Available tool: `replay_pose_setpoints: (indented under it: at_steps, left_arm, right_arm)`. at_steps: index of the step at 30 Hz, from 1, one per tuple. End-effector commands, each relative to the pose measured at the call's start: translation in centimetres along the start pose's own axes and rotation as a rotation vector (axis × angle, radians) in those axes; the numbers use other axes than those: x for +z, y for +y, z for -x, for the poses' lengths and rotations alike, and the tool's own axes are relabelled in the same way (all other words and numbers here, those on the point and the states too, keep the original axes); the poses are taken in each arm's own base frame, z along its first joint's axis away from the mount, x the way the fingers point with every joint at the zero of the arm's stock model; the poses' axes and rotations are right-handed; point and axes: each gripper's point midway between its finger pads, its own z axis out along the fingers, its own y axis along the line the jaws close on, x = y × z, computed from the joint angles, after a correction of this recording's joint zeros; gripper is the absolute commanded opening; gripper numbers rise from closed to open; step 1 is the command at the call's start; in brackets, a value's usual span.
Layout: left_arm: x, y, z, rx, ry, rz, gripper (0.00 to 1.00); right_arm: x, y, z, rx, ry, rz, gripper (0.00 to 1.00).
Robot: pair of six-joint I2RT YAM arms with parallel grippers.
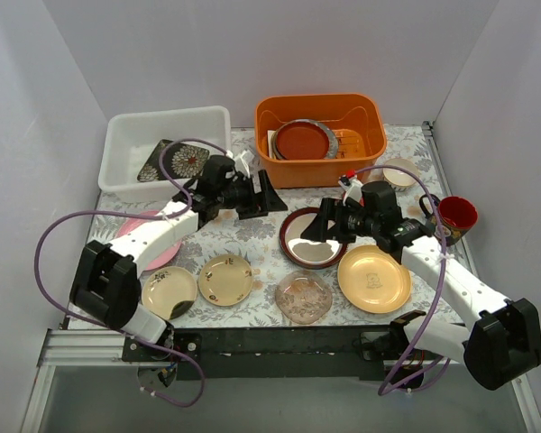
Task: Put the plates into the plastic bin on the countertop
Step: Pick up the plate at the center of the board.
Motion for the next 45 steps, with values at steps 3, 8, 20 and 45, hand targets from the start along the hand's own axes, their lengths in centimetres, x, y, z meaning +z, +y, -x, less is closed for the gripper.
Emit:
replay_pose_setpoints:
  at_steps: [3, 8, 20, 45]
  left_arm:
    - [2.0, 0.5, -2.6, 0.019, -0.013, 0.069, 0.77]
    - [3.4, 0.7, -4.2, 0.024, 0.012, 0.122, 0.77]
    - [4.3, 4.4, -7.1, -0.052, 0.066, 0.233, 0.82]
    - [8.6, 8.0, -12.2, -0.184, 0.217, 0.192, 0.68]
  right_arm:
    - [-0.8, -1.4, 0.0, -0.01, -0.01, -0.031, 0.98]
    - [-0.9, -2.5, -0.5, 0.014, -0.004, -0.047, 0.98]
    - [-1.2, -3.7, 0.0, 0.024, -0.01, -0.056, 0.98]
    - [-1.4, -5.3, -1.2, 0.046, 0.038, -0.084, 0.98]
